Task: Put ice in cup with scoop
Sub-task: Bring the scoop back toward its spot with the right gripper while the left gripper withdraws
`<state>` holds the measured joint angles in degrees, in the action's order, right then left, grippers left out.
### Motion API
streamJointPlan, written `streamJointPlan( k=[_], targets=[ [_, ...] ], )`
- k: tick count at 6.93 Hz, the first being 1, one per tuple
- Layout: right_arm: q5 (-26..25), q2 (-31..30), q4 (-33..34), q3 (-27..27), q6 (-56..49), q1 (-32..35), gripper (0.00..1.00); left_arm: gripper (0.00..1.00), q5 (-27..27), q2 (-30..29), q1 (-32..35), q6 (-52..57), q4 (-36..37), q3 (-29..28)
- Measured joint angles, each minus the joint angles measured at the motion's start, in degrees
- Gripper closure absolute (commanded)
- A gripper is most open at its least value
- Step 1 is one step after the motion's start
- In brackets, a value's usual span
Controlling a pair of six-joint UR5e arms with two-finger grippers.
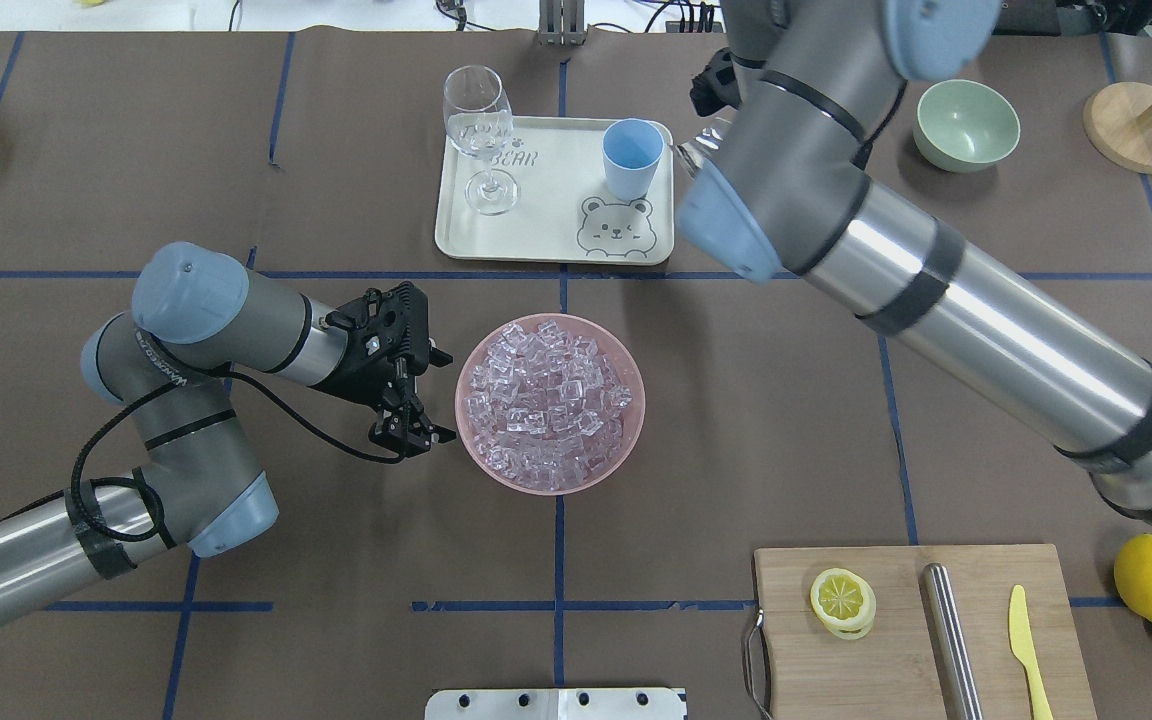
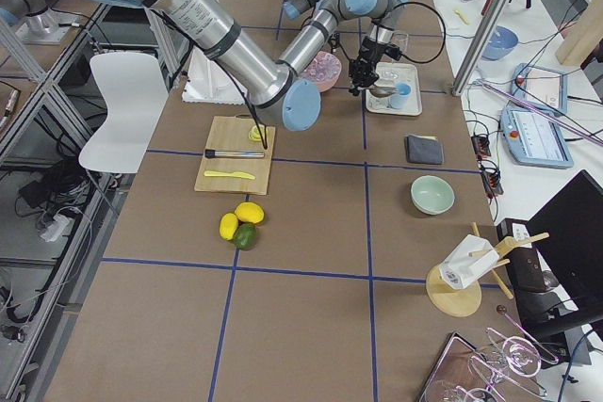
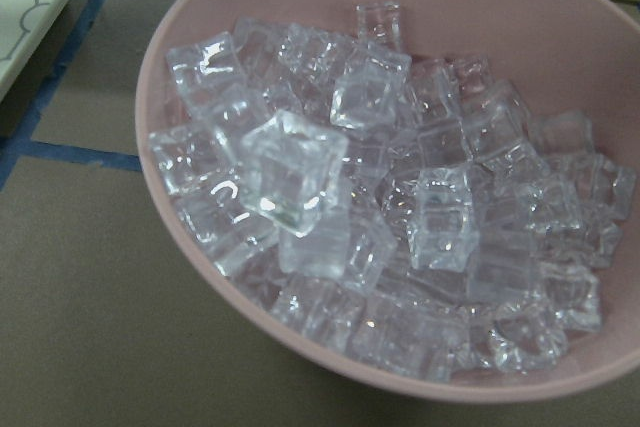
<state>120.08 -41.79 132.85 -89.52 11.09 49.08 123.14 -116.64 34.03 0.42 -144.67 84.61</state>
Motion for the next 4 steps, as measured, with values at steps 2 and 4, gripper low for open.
streamJointPlan(
  k=[2,4],
  targets=[
    [4.8,-12.8,-7.5,-13.0,16.3,0.7,1.00,0.00,-0.1,0.0,0.5,-0.2,0.0,0.1],
    [5.5,-22.3,-11.2,-22.4,26.1,0.7,1.00,0.00,-0.1,0.0,1.2,-0.3,0.1,0.2]
  ],
)
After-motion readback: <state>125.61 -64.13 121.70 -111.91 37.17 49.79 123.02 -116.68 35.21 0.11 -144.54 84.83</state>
